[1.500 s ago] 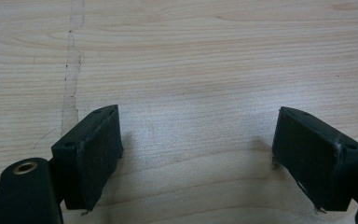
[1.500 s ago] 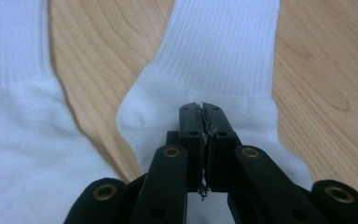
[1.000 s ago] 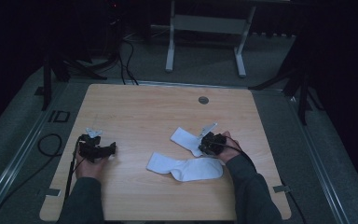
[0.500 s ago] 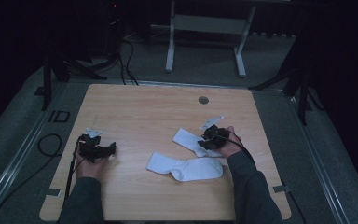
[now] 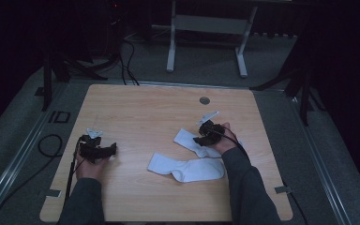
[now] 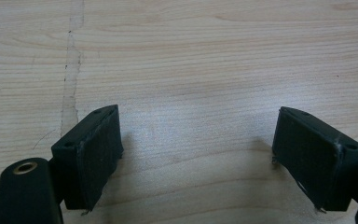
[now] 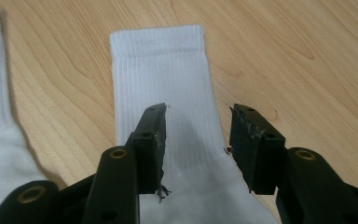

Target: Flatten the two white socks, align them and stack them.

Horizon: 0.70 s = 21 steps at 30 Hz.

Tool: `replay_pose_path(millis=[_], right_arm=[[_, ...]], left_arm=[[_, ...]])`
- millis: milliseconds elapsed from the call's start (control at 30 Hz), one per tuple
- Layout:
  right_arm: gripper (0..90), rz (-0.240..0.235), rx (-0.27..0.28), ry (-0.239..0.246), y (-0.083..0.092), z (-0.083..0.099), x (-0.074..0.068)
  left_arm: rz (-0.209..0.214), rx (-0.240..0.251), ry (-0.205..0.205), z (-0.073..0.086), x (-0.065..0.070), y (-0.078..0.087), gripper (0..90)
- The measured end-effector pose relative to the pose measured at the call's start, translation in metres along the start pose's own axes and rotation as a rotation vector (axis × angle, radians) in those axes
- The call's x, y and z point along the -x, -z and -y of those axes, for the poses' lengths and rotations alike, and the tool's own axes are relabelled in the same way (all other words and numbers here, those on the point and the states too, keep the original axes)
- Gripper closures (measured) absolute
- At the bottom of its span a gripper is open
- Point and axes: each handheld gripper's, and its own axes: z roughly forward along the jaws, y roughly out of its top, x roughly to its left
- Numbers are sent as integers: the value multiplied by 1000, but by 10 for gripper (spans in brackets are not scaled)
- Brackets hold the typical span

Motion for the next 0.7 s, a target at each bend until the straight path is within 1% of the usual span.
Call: replay_pose_path(millis=[267,567,700], right_arm=[[506,0,-40,27,-11,-5,-5],[457,-32,-77,42,-22,-7,-12],[435,-41,-86,27,-27,-7,-11]], left_arm=[[0,0,0,0,0,0,158],[0,0,0,0,0,0,159],[0,0,0,0,0,0,158]])
